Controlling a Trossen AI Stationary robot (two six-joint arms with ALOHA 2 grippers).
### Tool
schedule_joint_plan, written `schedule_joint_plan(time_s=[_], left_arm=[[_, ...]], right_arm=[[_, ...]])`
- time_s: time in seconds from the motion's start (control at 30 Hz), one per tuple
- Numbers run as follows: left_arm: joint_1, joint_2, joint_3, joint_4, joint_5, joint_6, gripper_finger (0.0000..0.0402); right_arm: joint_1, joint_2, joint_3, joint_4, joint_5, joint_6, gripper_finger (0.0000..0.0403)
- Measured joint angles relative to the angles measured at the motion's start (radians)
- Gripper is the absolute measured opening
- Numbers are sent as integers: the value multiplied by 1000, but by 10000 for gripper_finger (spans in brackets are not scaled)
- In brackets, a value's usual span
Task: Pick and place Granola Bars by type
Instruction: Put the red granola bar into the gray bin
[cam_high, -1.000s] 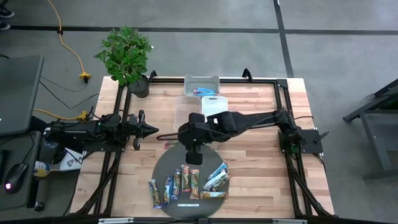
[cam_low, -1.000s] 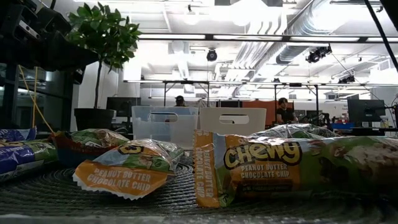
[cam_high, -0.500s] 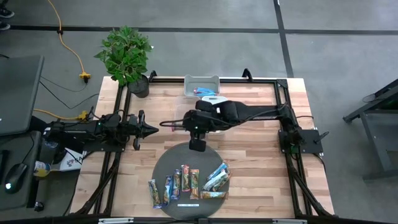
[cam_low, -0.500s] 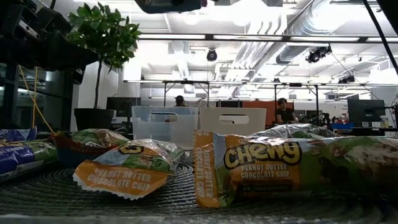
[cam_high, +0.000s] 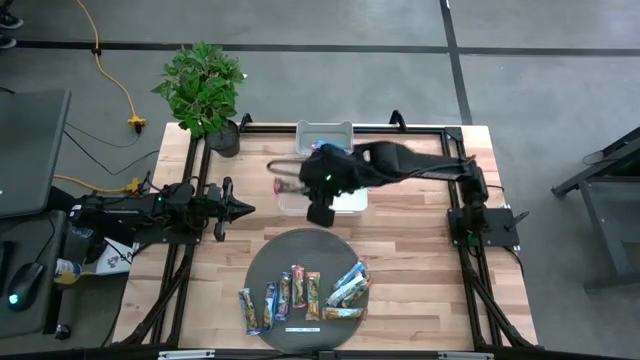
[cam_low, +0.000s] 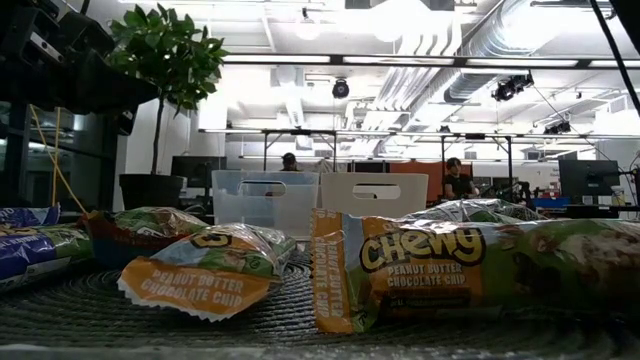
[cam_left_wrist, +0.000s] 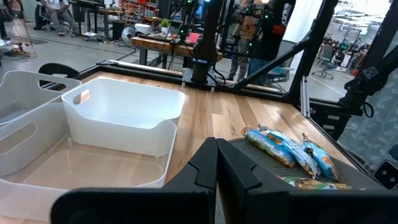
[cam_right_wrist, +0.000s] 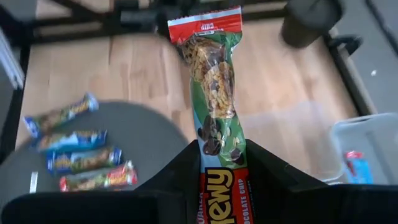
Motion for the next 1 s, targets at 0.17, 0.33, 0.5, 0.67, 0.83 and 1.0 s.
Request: schedule_joint_plan(time_s=[0.17, 0.33, 0.5, 0.67, 0.83, 1.0], left_arm=[[0, 0, 0, 0, 0, 0, 0], [0, 0, 0, 0, 0, 0, 0], [0, 0, 0, 0, 0, 0, 0], [0, 0, 0, 0, 0, 0, 0], [0, 0, 0, 0, 0, 0, 0], [0, 0, 0, 0, 0, 0, 0]], right_arm=[[-50, -78, 0, 60, 0, -46, 96], [-119, -147, 0, 119, -2, -83, 96], [-207, -193, 0, 161, -1, -118, 96], [-314, -209, 0, 161, -14, -134, 96], [-423, -209, -9, 161, -50, -181, 96], [-536, -210, -62, 165, -89, -272, 96]])
